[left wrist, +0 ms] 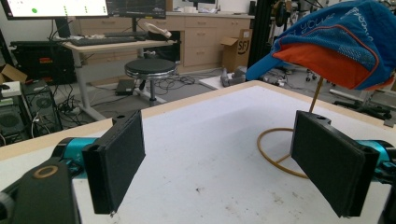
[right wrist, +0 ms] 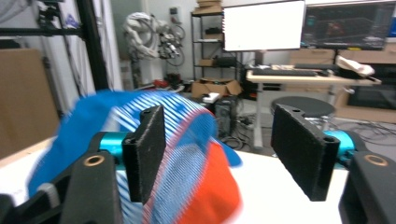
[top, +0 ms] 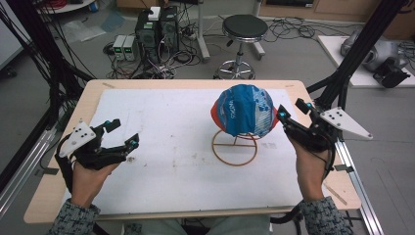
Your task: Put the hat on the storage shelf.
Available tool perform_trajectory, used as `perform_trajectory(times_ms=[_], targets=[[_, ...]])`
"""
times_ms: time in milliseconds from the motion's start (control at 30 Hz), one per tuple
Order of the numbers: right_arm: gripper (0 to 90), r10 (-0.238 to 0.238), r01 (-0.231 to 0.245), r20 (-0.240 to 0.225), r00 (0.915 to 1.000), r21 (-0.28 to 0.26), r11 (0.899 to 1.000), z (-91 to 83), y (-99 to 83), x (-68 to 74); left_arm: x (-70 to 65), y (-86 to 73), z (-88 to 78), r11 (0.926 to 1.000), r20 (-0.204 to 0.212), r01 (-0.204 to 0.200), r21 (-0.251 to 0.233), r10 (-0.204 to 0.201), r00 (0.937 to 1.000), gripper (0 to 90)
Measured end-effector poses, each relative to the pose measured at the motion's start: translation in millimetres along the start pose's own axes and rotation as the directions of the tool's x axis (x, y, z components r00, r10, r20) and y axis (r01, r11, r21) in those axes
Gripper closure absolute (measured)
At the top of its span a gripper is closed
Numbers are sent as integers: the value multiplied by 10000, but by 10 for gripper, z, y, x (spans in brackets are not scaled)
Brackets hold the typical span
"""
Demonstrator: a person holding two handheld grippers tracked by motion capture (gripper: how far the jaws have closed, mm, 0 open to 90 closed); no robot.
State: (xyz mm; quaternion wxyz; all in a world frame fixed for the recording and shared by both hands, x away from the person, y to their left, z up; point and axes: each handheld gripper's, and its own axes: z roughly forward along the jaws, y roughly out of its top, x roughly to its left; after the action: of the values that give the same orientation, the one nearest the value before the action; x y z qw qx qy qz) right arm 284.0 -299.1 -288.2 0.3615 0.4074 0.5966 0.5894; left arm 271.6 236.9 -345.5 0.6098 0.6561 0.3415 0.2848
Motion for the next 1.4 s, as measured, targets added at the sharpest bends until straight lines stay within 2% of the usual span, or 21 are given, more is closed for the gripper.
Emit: perform_trajectory(times_ms=[233, 433, 567, 767, 1000, 1400], targets=[[233, -174, 150, 891, 9959, 272, 9995, -248, -241, -182, -5, -8, -35, 10000, -55, 16, -1, -17, 10000, 180], [181, 55, -134, 1401, 9901, 553, 9984, -398, -488, -285, 3, -21, -58, 10000, -125, 28, 31, -28, 9999, 180], [160, 107, -217, 1688, 9856, 634, 9978, -433, -631, -305, 31, -48, -71, 10000, -342, -45, 57, 47, 9994, 180], [130, 215, -355, 1930, 9810, 697, 9969, -470, -803, -311, 61, -85, -80, 9999, -513, -18, 145, 25, 9987, 180], [127, 304, -539, 2073, 9778, 1083, 9927, -482, -973, -349, 62, -84, -73, 9999, -506, -32, 152, 40, 9987, 180], [127, 303, -548, 1959, 9802, 1212, 9911, -461, -1020, -342, 67, -91, -69, 9998, -503, -6, 182, 15, 9987, 180]])
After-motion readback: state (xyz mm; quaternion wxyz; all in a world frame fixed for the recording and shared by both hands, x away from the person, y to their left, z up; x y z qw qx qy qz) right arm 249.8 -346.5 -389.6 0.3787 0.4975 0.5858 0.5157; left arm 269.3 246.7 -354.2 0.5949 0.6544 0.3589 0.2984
